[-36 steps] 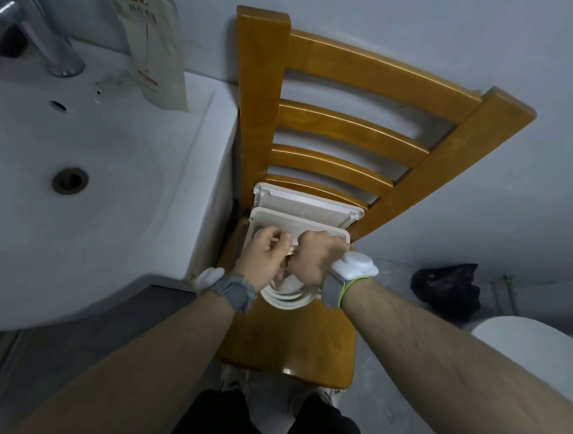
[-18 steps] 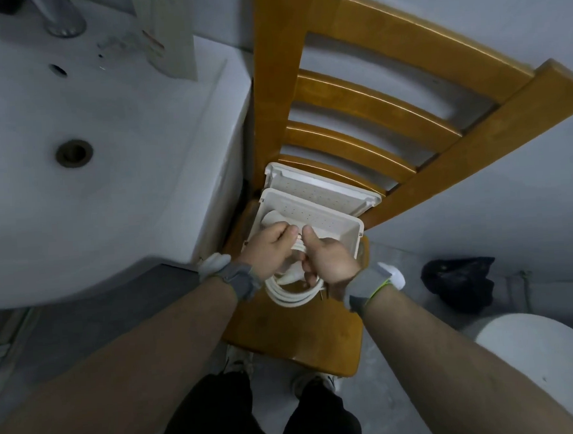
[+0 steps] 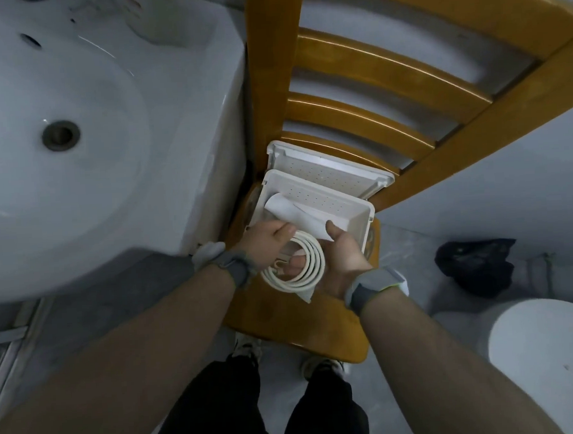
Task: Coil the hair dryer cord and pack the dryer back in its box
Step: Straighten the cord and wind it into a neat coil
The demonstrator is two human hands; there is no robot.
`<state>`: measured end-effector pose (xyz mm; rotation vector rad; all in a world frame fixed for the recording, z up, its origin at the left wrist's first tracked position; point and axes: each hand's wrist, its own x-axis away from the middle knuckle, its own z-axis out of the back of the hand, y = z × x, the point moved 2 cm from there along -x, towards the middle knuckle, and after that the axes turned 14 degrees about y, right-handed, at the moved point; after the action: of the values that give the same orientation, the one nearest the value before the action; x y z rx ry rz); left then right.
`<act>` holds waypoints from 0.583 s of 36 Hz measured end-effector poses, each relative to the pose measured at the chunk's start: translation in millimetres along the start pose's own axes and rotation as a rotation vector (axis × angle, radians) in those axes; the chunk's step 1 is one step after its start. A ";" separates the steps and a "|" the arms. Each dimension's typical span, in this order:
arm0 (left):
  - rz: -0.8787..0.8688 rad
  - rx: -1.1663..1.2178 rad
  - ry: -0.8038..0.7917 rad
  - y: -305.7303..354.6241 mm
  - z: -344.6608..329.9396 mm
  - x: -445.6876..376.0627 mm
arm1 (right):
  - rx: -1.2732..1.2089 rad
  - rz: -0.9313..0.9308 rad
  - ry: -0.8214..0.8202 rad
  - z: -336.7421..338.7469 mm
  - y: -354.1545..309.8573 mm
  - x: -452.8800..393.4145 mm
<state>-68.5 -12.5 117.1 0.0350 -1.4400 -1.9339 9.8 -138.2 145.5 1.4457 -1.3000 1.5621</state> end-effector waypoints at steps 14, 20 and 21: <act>0.106 0.054 -0.058 -12.5 -7.3 -16.2 | 0.007 0.229 0.462 -14.1 21.1 -23.6; 0.471 0.439 0.215 -55.8 -12.7 11.8 | -0.333 0.072 0.555 -14.9 36.9 -35.3; 0.619 0.616 0.295 -61.8 -15.1 21.6 | -0.354 0.049 0.563 -13.3 39.2 -36.5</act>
<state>-110.4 -29.3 67.3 0.1344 -1.5541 -0.9121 -23.8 -131.9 102.1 0.6912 -1.1887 1.5232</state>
